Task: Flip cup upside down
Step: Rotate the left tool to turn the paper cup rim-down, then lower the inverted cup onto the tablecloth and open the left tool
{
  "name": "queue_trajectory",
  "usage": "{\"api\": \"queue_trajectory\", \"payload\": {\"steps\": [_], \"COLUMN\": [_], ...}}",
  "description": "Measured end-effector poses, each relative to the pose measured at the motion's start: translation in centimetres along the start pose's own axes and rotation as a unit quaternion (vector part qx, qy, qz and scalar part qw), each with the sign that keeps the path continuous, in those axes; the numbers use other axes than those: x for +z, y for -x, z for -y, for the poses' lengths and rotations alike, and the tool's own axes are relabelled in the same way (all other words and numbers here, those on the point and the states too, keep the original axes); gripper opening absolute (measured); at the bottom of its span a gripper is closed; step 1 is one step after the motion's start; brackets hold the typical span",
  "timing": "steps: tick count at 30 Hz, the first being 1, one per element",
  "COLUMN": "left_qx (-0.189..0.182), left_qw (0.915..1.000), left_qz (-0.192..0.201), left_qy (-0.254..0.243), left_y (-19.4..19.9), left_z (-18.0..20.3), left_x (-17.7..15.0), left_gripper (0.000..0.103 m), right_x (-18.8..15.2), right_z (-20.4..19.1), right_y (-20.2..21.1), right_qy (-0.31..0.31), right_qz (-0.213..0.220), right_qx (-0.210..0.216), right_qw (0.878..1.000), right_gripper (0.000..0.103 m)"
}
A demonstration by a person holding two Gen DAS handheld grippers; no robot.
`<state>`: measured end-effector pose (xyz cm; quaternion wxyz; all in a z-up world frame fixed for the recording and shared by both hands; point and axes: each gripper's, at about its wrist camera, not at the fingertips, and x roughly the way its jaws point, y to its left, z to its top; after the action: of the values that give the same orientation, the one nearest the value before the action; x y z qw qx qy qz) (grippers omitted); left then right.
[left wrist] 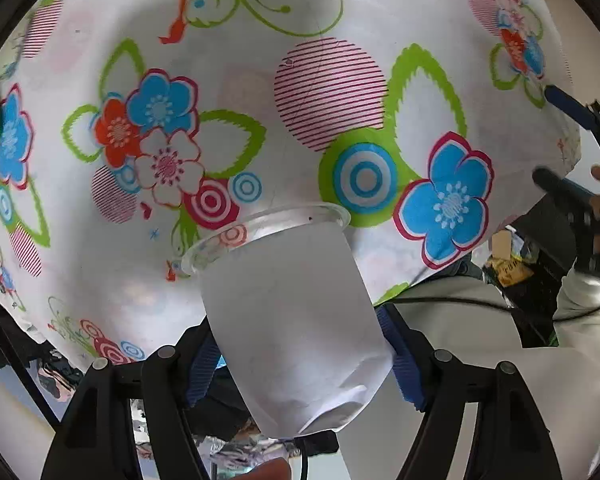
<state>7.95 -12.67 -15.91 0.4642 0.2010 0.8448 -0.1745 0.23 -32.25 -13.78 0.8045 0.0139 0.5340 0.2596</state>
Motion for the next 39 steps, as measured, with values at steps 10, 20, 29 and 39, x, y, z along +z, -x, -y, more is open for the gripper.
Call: {"api": "queue_trajectory", "payload": {"steps": [10,20,29,39], "left_qx": [0.016,-0.006,-0.006,-0.010], "left_qw": [0.9998,0.9982,0.9850,0.9101], "left_qz": [-0.008,0.059,0.172,0.410], "left_qy": [0.000,0.012,0.017,0.060], "left_y": [1.3,5.1,9.6,12.7], "left_z": [-0.5,-2.1,-2.7,-1.7], "left_x": [3.2,1.6,-3.4,-10.8], "left_gripper": [0.077,0.092,0.093,0.093], "right_x": [0.0,0.6,1.6,3.1], "right_z": [-1.8,-2.7,-4.4,-7.2], "right_y": [-0.3,0.4,2.2,4.4], "right_qy": [0.022,0.033,0.047,0.059], "right_qz": [0.003,0.015,0.042,0.096], "right_qx": [0.015,0.000,-0.012,-0.062], "right_qw": [1.000,0.999,0.998,0.992], "right_gripper": [0.088,0.089,0.094,0.102]}}
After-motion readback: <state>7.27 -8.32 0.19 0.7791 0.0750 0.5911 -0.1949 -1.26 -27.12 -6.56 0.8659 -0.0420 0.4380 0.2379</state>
